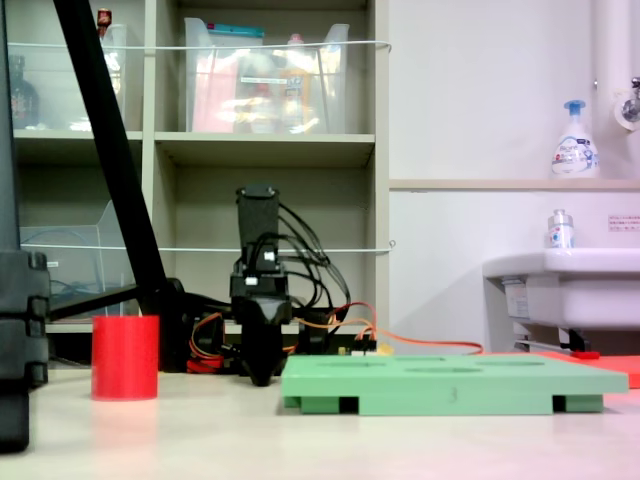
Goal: Put the cylinder block into the corresponding hole
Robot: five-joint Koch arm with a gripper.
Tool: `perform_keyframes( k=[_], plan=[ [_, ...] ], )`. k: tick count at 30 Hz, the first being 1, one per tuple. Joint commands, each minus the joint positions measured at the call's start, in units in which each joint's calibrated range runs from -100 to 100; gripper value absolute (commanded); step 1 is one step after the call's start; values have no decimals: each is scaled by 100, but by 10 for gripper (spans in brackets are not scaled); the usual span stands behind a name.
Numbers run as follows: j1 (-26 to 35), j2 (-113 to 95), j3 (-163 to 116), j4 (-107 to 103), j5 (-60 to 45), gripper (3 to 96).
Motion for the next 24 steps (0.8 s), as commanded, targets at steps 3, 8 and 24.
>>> perform_keyframes(
  k=[3,8,24],
  plan=[
    [-381,-55,-78,2759,1162,482],
    [-410,-55,-78,4185,2266,469],
    [-879,-55,430,3703,5377,556]
  ],
)
